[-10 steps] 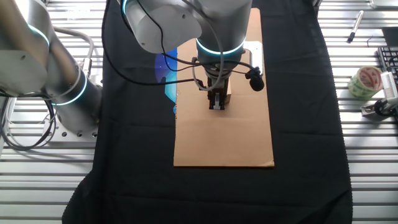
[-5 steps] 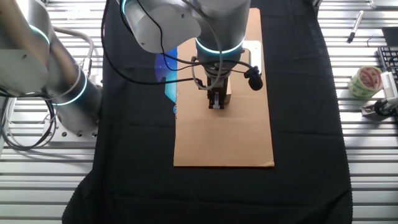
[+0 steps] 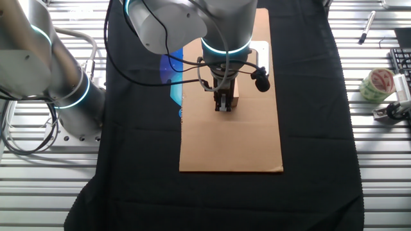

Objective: Use the gripper to push the small block from left to right

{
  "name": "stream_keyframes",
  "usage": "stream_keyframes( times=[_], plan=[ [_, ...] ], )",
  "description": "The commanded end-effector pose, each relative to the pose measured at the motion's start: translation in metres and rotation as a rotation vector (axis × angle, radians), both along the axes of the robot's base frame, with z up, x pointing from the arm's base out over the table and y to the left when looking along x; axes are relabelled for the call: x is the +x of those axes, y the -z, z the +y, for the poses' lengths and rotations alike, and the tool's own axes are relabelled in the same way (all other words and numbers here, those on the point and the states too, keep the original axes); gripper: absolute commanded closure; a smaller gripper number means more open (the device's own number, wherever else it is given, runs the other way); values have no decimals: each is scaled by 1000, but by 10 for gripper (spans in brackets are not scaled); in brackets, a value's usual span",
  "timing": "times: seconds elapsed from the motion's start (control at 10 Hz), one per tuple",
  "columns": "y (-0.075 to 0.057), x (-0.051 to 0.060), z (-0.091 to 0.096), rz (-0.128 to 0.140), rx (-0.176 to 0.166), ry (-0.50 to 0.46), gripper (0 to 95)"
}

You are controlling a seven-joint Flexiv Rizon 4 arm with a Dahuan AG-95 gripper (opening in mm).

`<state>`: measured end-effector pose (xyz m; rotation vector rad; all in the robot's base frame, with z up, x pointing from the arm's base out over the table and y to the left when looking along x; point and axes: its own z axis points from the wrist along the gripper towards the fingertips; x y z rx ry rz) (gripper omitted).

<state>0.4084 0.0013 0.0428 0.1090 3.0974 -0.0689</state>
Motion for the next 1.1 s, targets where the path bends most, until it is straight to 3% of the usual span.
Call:
stream_keyframes(
  times=[0.1, 1.1],
  plan=[
    [0, 1, -1, -3, -6, 2, 950],
    [-2, 5, 0, -3, -9, 12, 950]
  ],
)
